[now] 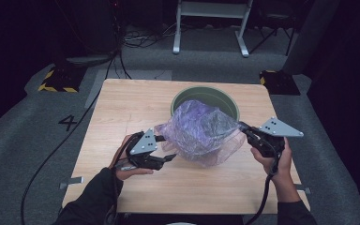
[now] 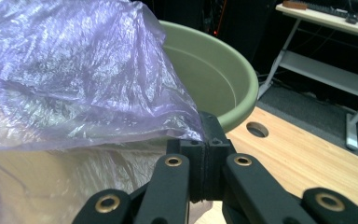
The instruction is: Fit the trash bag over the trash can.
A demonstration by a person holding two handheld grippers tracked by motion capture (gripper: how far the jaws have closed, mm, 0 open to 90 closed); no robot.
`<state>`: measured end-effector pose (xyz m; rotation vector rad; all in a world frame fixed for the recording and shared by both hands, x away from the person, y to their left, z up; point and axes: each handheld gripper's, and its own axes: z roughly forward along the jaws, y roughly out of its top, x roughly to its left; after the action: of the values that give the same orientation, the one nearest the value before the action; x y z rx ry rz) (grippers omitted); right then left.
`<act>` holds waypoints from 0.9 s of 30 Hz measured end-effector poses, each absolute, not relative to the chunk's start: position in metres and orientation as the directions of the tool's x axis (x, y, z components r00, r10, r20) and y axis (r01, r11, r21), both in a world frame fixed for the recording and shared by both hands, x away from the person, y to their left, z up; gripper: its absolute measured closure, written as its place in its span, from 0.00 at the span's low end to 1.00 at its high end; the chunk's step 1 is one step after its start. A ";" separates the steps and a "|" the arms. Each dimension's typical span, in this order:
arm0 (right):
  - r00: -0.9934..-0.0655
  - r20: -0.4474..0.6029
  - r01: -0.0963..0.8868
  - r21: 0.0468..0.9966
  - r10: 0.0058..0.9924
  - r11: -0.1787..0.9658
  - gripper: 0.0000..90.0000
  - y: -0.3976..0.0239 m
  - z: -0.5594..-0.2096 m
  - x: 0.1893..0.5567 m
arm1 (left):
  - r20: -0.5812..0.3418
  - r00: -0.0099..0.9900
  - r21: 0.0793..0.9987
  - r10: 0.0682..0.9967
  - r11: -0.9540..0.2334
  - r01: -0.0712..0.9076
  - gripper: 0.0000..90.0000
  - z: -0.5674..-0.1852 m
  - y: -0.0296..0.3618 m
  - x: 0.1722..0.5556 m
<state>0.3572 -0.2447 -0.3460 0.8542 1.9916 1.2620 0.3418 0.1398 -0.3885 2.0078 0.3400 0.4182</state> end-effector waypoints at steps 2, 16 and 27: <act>-0.600 -0.158 0.185 0.926 0.784 0.328 1.00 -0.244 -0.345 0.356 | 0.148 0.895 0.905 0.420 -0.422 0.048 0.26 -0.382 0.147 0.333; -0.596 -0.181 0.165 0.926 0.782 0.340 1.00 -0.241 -0.335 0.357 | 0.233 0.833 0.917 0.501 -0.398 -0.018 0.19 -0.340 0.160 0.337; -0.590 -0.173 0.205 0.913 0.789 0.354 1.00 -0.243 -0.330 0.383 | 0.188 0.880 0.901 0.437 -0.433 0.023 0.62 -0.337 0.148 0.375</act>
<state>0.3828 -0.2426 -0.3301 0.8611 2.0056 1.2270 0.3754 0.1485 -0.3366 1.9759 0.3361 0.4848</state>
